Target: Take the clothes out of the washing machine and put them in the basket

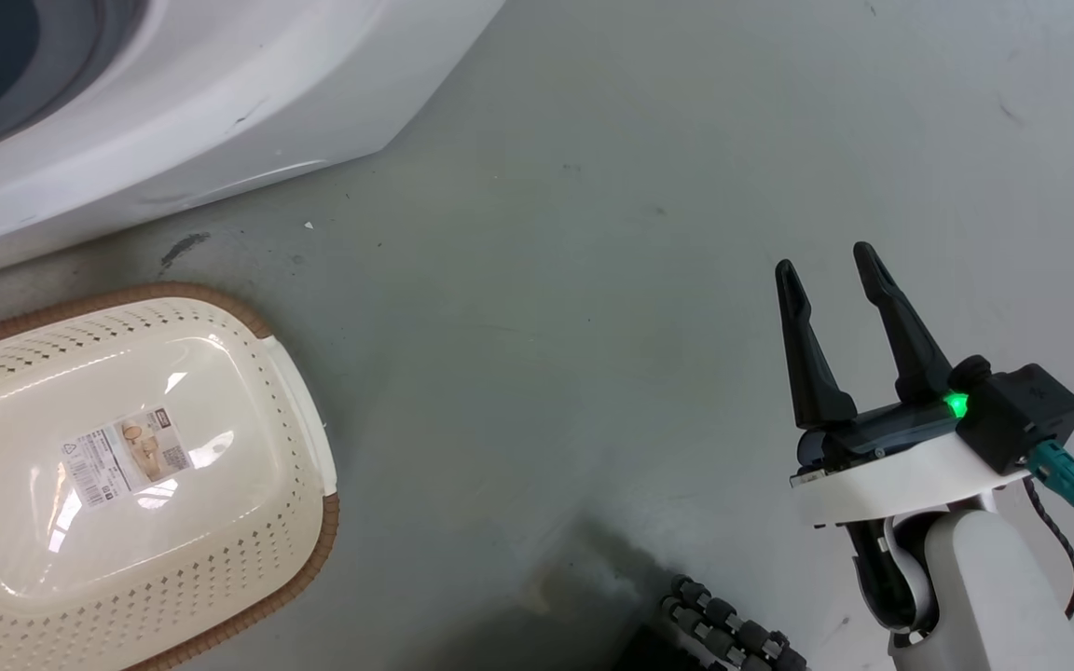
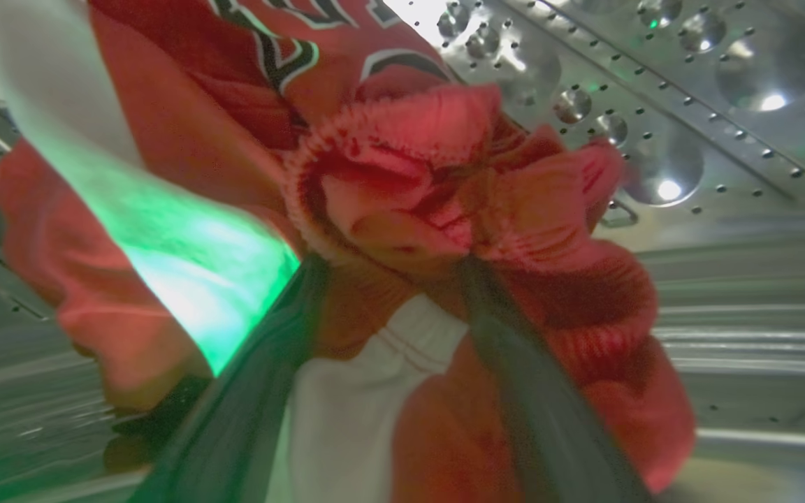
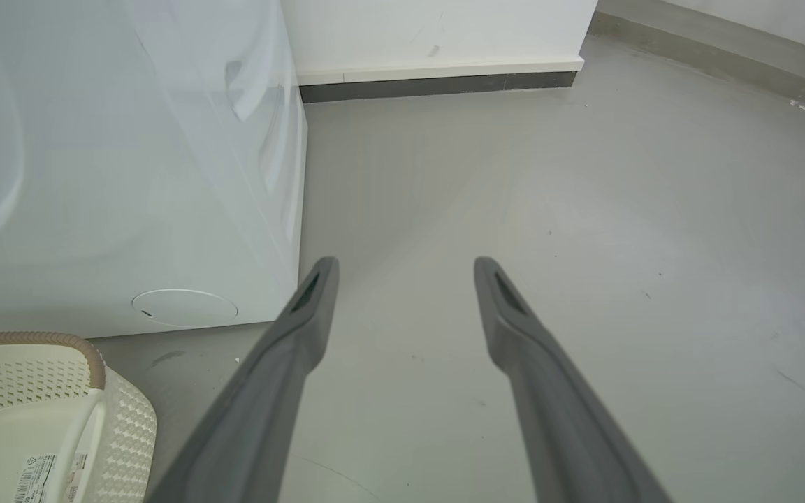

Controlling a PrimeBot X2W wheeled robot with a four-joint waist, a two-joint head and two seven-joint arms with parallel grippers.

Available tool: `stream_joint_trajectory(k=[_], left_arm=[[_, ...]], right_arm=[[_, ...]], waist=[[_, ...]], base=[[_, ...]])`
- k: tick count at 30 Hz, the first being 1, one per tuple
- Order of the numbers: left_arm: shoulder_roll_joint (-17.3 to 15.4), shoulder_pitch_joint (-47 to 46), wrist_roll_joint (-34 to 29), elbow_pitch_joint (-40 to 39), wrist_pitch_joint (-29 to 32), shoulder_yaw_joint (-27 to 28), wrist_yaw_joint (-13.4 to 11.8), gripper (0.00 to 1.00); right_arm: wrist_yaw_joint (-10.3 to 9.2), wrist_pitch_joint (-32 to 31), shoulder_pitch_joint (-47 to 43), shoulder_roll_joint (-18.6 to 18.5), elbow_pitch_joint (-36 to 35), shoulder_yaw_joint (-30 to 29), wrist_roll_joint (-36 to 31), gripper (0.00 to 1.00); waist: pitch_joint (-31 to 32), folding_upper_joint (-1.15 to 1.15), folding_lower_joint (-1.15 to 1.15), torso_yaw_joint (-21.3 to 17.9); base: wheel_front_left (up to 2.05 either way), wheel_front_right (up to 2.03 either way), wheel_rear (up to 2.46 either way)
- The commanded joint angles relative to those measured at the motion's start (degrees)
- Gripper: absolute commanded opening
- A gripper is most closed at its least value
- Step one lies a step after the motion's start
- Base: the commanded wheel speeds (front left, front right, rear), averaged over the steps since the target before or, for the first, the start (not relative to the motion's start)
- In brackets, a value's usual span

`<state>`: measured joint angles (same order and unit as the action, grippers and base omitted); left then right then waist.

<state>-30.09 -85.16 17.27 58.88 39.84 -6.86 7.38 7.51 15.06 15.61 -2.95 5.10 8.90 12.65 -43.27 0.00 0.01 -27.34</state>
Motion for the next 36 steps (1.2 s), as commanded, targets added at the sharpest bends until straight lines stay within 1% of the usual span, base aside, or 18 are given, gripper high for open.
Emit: stream_joint_trajectory(k=[1,2,3,5,7,9,13,19,20,21,22,23,24,32,36], left_arm=[[0.40,1.63,0.25,0.61,2.23,-0.18,-0.28,0.49],[0.18,1.95,0.30,0.02,2.44,-0.13,-0.65,0.26],[-0.09,2.30,0.39,-0.71,2.18,0.06,-1.19,0.00],[-0.13,3.31,0.79,-1.57,3.23,0.25,-1.75,0.00],[-0.30,3.80,0.83,-3.17,2.48,0.37,-2.35,0.00],[-0.94,4.51,0.13,-5.34,0.91,-0.22,-2.35,0.00],[-1.87,6.37,-0.89,-9.37,-3.78,-1.04,-2.79,0.00],[-1.32,10.78,-1.19,-12.79,-12.22,-1.13,-3.56,0.00],[-0.96,11.83,-1.17,-12.94,-13.62,-1.25,-3.53,0.00],[-0.96,11.83,-1.17,-12.94,-13.62,-1.25,-3.53,0.00],[-0.43,13.79,-0.52,-13.05,-16.67,-0.86,-3.86,0.00],[-0.43,13.79,-0.52,-13.05,-16.67,-0.86,-3.86,0.00],[-0.22,14.72,-0.24,-12.96,-18.05,-0.73,-3.88,0.00],[2.84,22.14,0.74,-10.96,-32.27,-0.05,-4.74,0.00],[4.84,25.56,1.28,-9.11,-38.70,-0.22,-4.36,0.00]], right_arm=[[-0.04,0.14,1.15,0.13,-0.32,0.27,0.59,1.00],[-0.04,0.14,1.24,0.14,-0.36,0.38,0.72,1.00],[-0.04,0.14,1.36,0.14,-0.40,0.41,0.79,1.00],[-0.04,0.14,1.41,0.13,-0.29,0.35,0.84,1.00],[-0.04,0.14,1.52,0.14,-0.23,0.20,0.83,1.00],[-0.04,0.14,1.56,0.13,-0.21,0.00,0.64,1.00],[-0.04,0.14,1.96,0.13,0.11,-0.50,0.11,1.00],[-0.04,0.14,1.96,0.13,0.36,-1.04,-0.93,1.00],[-0.04,0.15,1.86,0.13,0.34,-1.19,-1.04,1.00],[-0.04,0.15,1.86,0.13,0.34,-1.19,-1.04,1.00],[-0.04,0.15,1.48,0.14,0.58,-1.31,-1.59,1.00],[-0.04,0.15,1.48,0.14,0.58,-1.31,-1.59,1.00],[-0.04,0.14,1.30,0.14,0.56,-1.27,-1.76,1.00],[-0.04,0.14,-0.68,0.12,1.19,-1.57,-3.51,1.00],[-0.04,0.14,-1.95,0.11,1.94,-1.55,-4.59,1.00]], waist=[[-0.30,0.00,-0.01,-0.20],[-0.43,0.00,-0.01,-0.27],[-0.50,0.00,-0.01,-0.32],[-0.50,0.00,-0.01,-0.33],[-0.48,0.00,-0.01,-0.23],[-0.25,0.00,-0.01,-0.08],[0.70,0.00,-0.01,0.50],[3.15,0.00,-0.01,1.77],[3.77,0.00,-0.01,2.03],[3.77,0.00,-0.01,2.03],[5.06,0.00,-0.01,2.46],[5.06,0.00,-0.01,2.46],[5.73,0.00,-0.01,2.65],[12.44,0.00,-0.01,4.69],[16.37,0.00,-0.01,6.29]], base=[[0.00,0.00,0.00],[0.00,0.00,0.00],[0.00,0.00,0.00],[0.00,0.00,0.00],[0.00,0.00,0.00],[0.00,0.00,0.00],[0.00,0.00,0.00],[0.00,0.00,0.00],[0.00,0.00,0.00],[0.00,0.00,0.00],[0.00,0.00,0.00],[0.00,0.00,0.00],[0.00,0.00,0.00],[0.00,0.00,0.00],[0.00,0.00,0.00]])
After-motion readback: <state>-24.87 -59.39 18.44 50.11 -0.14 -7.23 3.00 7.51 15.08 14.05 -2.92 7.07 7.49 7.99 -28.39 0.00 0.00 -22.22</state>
